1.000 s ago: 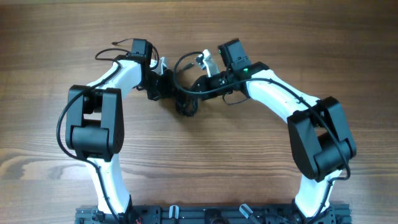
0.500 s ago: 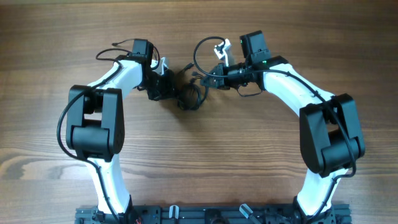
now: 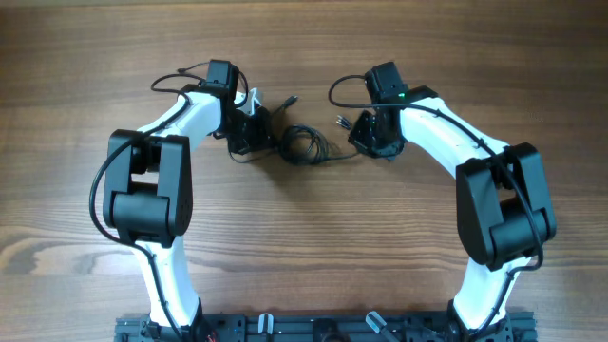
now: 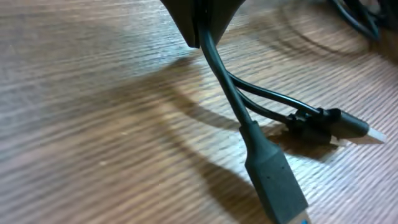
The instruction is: Untangle cables
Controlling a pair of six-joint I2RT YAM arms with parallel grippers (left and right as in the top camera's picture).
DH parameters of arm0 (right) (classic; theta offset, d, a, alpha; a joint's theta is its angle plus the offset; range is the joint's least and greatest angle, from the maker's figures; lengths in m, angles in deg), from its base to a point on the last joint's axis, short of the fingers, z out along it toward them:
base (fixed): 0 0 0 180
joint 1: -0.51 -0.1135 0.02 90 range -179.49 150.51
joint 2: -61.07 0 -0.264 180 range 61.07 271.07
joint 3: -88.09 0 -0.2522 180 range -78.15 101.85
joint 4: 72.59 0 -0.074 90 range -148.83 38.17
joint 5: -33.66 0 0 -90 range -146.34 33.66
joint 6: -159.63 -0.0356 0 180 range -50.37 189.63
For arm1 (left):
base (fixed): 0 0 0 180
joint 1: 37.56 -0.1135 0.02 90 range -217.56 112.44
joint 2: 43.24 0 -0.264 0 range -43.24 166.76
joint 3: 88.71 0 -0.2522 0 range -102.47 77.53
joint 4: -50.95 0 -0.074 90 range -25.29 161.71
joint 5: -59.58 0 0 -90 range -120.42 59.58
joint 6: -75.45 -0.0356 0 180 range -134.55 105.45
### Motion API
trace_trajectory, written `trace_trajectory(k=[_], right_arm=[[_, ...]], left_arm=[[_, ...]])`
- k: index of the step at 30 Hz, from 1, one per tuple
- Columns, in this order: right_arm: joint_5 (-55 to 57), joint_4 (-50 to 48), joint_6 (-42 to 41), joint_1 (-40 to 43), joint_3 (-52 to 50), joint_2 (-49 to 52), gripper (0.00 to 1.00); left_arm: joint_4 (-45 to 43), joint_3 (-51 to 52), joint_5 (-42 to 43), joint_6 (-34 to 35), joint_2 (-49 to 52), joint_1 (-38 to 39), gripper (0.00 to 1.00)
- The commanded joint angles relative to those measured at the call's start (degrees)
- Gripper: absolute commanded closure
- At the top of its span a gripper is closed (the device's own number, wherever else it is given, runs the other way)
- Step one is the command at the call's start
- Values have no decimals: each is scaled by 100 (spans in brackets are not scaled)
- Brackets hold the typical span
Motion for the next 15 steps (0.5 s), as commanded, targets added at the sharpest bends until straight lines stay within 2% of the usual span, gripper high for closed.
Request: trace_trajectory(k=[1, 5, 7, 8, 12, 13, 14, 15], right_arm=[[162, 199, -358, 44, -33, 118, 86], [-411, 232, 376, 44, -33, 118, 75], [-925, 243, 1137, 46, -33, 118, 57], [-1123, 299, 1537, 46, -31, 118, 49], [-1220, 564, 1746, 85, 17, -2, 42], [-1294, 586, 1880, 83, 55, -57, 41], [-1493, 601, 2096, 83, 114, -153, 41], [-1646, 592, 2216, 83, 151, -225, 41]], left_arm=[[42, 166, -533, 9, 87, -55, 96], [22, 160, -527, 9, 70, -57, 96], [15, 72, -433, 9, -68, -87, 95], [17, -4, -393, 11, -210, -114, 92], [13, -249, -387, 13, -894, -184, 80], [-2, -280, -389, 11, -1064, -184, 73], [-17, -284, -404, 13, -1259, -184, 61], [-7, -284, -407, 13, -1416, -184, 58]])
